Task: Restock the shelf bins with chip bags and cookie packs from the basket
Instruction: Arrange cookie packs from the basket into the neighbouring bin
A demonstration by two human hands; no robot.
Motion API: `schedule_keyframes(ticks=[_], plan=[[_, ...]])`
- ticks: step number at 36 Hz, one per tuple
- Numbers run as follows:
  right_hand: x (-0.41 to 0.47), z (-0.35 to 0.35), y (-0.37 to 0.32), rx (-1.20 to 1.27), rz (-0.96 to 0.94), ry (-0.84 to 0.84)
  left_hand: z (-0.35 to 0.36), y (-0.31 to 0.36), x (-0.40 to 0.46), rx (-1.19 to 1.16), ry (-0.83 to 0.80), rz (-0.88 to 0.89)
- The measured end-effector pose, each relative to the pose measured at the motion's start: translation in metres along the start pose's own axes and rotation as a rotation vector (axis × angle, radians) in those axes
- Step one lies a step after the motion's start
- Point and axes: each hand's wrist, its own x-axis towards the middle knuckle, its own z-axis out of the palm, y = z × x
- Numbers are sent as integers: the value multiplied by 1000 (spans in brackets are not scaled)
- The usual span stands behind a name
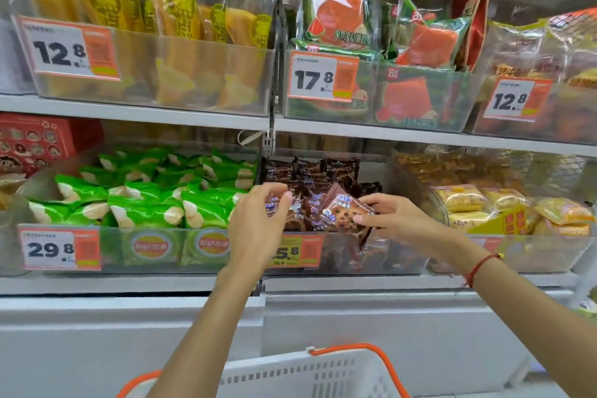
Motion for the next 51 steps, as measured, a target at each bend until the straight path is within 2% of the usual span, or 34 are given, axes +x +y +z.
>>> schedule_keyframes(ticks=[5,9,12,14,20,27,36,41,44,46,51], plan=[[33,-32,5,63,107,102,6,-24,11,274,46,132],[68,-50,12,77,148,220,8,-27,21,349,72,166],[98,-57,22,-233,96,290,11,-32,28,404,41,113],[114,-55,28,-407,63,252,9,-37,28,426,32,72],[157,-39,33,-706,-42,110,12,-42,31,445,30,25],[174,-30,44,-1063,-194,215,12,-41,32,457,18,25],[185,-29,51,-1000,-171,97,9,-42,31,442,-8,45],[186,-33,58,-657,-163,197,8,-41,31,437,-12,49],[186,-27,64,-608,-170,238,9,-41,31,433,-8,42],[184,-26,61,-663,-182,233,9,-41,31,435,-9,43],[176,-28,50,-1132,-325,309,9,-41,31,440,-8,44]])
